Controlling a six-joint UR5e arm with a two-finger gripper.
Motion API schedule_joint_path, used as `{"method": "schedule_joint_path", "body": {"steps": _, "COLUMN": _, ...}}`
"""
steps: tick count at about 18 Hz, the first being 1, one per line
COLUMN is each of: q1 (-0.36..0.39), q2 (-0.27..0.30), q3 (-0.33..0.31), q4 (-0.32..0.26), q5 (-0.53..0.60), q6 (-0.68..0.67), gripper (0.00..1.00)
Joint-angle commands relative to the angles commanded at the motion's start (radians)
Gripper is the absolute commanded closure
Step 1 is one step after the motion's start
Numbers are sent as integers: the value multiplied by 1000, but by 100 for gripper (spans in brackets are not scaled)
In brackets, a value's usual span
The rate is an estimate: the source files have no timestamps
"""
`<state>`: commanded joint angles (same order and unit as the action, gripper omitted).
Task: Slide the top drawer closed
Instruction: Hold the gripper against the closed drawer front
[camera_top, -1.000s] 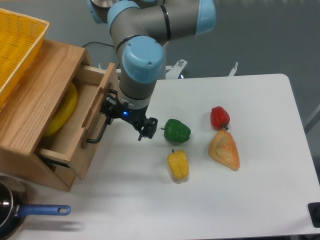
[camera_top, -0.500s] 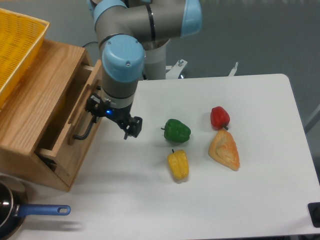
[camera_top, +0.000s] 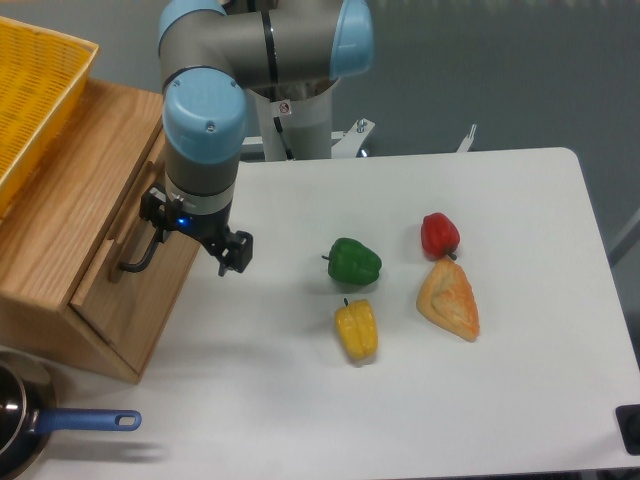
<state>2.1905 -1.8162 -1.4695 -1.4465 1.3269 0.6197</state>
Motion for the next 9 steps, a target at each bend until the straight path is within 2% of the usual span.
{"method": "schedule_joint_path", "body": {"steps": 9, "q1": 14, "q2": -2, "q3": 12, "q4": 2, "q5": 3, "q6": 3, "gripper": 0}}
